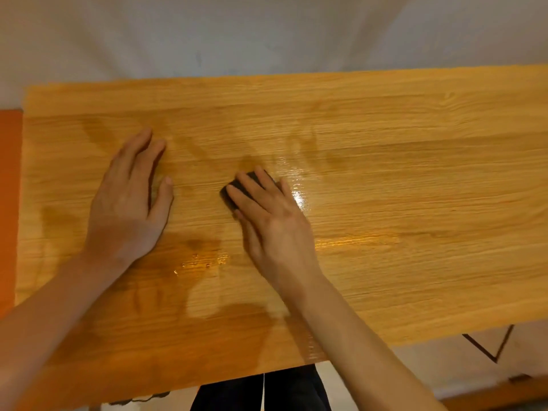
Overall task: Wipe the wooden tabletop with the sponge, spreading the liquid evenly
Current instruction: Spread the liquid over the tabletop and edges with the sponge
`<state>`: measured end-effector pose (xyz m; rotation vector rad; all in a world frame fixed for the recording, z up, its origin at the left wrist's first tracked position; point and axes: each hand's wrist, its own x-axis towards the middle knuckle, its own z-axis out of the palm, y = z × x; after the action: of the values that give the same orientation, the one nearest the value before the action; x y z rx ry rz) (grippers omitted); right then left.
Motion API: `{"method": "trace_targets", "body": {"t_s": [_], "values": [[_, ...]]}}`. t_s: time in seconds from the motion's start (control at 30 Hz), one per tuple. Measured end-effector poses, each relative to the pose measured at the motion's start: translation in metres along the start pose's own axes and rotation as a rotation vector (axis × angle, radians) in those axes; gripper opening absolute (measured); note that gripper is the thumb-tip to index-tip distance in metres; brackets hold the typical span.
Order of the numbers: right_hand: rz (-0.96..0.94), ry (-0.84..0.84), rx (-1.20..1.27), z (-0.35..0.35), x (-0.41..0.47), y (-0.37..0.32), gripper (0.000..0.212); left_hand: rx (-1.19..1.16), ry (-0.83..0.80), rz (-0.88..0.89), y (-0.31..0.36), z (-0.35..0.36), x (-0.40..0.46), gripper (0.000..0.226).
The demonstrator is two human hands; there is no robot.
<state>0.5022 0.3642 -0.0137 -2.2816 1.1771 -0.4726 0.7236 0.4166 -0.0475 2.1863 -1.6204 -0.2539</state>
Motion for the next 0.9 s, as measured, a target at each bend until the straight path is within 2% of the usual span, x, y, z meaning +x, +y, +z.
{"method": "trace_targets", "body": {"t_s": [0.07, 0.13, 0.23, 0.3, 0.4, 0.5, 0.57, 0.67, 0.73, 0.8, 0.9], "values": [[0.061, 0.027, -0.005, -0.029, -0.015, 0.034, 0.034, -0.012, 0.003, 0.001, 0.000, 0.000, 0.001, 0.055], [0.230, 0.152, 0.011, -0.056, -0.032, 0.067, 0.034, -0.004, 0.016, 0.029, 0.001, 0.001, 0.000, 0.053], [0.409, 0.304, 0.056, -0.053, -0.029, 0.068, 0.033, 0.007, 0.027, 0.031, 0.003, 0.001, -0.001, 0.052], [0.359, 0.288, 0.060, -0.026, -0.009, 0.039, 0.030, 0.004, 0.018, 0.021, 0.005, -0.001, 0.000, 0.053], [0.141, 0.170, 0.082, 0.016, 0.018, -0.008, 0.026, 0.002, 0.005, 0.003, 0.007, -0.002, 0.000, 0.054], [-0.006, 0.042, 0.071, 0.004, 0.026, 0.002, 0.027, 0.011, 0.011, 0.018, 0.007, -0.002, 0.000, 0.054], [0.052, 0.069, 0.074, -0.023, 0.015, 0.034, 0.026, 0.002, 0.011, 0.034, 0.006, -0.002, 0.001, 0.054], [0.333, 0.289, 0.113, -0.057, -0.005, 0.073, 0.027, -0.004, 0.012, 0.053, 0.004, 0.000, 0.001, 0.053], [0.451, 0.378, 0.091, -0.048, -0.003, 0.064, 0.028, -0.002, 0.023, 0.064, 0.002, 0.001, 0.002, 0.052], [0.384, 0.341, 0.061, -0.020, 0.013, 0.033, 0.026, -0.004, 0.028, 0.068, 0.002, 0.001, 0.001, 0.052], [0.136, 0.175, 0.057, 0.026, 0.035, -0.019, 0.026, -0.010, 0.025, 0.040, 0.005, 0.000, 0.001, 0.052]]}}
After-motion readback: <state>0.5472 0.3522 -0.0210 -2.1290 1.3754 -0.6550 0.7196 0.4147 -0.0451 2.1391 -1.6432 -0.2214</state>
